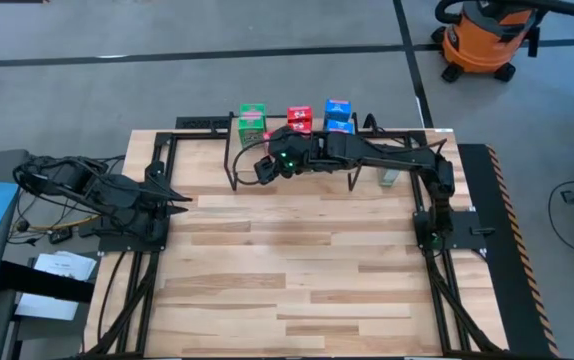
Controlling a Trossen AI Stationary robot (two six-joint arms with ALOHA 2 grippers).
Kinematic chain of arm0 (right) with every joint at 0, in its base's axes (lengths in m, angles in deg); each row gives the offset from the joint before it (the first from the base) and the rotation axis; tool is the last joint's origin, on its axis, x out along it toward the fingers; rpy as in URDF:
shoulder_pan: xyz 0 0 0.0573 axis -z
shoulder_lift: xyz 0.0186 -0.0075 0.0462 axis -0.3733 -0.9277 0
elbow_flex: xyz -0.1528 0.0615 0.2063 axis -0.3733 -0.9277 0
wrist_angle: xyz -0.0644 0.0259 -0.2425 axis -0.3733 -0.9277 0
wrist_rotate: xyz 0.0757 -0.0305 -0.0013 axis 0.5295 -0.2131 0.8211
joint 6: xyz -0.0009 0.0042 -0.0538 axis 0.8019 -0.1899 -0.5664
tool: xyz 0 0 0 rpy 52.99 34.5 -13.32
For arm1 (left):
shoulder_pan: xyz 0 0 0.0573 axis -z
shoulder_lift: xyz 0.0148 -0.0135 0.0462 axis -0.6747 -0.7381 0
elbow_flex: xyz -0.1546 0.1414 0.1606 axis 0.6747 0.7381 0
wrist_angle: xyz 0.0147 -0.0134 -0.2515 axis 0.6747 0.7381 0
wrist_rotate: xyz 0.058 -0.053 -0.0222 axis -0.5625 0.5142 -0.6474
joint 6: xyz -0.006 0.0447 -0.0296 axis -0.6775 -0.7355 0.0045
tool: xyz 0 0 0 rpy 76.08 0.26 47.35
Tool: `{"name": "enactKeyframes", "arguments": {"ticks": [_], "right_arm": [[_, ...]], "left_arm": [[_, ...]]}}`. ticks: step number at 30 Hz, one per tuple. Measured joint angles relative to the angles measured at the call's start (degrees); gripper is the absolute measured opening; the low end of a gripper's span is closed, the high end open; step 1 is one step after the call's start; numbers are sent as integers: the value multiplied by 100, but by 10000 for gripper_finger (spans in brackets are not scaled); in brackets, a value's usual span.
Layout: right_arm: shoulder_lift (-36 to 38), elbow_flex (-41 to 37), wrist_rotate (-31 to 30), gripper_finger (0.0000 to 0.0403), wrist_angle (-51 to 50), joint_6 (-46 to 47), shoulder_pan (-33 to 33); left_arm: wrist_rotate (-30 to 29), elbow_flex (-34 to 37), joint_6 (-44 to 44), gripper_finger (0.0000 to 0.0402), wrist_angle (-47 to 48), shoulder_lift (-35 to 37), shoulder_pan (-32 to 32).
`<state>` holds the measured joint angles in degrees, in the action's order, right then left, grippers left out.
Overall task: Stack cereal on shelf
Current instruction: Put the red cereal box on the shelf aligned with the other red cereal box
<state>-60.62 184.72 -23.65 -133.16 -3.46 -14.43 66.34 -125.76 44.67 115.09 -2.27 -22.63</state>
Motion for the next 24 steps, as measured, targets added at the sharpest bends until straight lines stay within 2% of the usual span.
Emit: {"name": "enactKeyframes", "arguments": {"ticks": [14, 20, 24], "right_arm": [[44, 295, -49, 291, -665, 52, 48], [44, 499, 85, 291, -651, 50, -104], [44, 529, -20, 291, -266, -64, -279]], "left_arm": [[-1, 0, 0, 108, 0, 0, 1], [-1, 0, 0, 108, 0, 2, 0], [-1, 0, 0, 108, 0, 2, 2]]}}
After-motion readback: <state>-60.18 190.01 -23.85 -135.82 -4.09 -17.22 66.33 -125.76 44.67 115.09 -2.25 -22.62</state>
